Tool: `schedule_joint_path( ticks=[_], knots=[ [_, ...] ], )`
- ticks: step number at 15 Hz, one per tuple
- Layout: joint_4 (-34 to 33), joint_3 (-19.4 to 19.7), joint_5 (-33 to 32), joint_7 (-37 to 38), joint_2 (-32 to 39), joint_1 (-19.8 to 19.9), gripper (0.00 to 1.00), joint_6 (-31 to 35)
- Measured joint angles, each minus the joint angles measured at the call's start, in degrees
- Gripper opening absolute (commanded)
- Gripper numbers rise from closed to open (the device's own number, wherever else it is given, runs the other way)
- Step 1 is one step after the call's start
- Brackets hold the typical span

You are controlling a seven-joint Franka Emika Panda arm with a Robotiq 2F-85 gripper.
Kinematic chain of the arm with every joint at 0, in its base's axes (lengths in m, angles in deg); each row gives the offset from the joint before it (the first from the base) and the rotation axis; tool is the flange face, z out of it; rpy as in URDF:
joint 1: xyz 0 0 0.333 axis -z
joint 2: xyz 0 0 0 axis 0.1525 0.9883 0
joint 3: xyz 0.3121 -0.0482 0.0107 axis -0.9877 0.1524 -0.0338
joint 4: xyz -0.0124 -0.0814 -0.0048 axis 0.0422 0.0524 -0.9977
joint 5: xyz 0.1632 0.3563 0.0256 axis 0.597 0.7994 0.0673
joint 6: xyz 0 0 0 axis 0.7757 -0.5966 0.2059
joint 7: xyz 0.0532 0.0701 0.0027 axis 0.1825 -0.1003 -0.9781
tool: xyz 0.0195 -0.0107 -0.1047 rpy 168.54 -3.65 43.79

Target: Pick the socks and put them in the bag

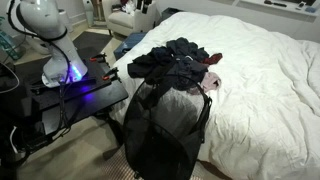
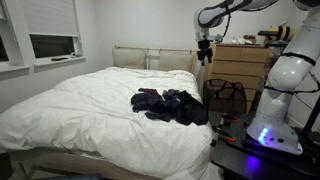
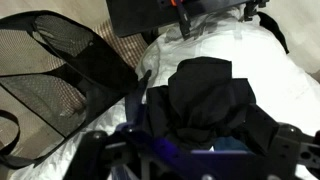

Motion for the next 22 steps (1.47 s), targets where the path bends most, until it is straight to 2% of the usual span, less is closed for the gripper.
schedule_joint_path(
  ticks=[7,11,22],
  knots=[
    [0.00,-0.04,0.11,0.09,0.65,-0.31,1.00,0.61],
    [-0.05,-0.82,-0.58,0.09,3.99,-1.81,1.00,3.85],
    [-2.73,-3.36,-13.83,-0.27,18.26,-5.45,1.00,10.50]
  ],
)
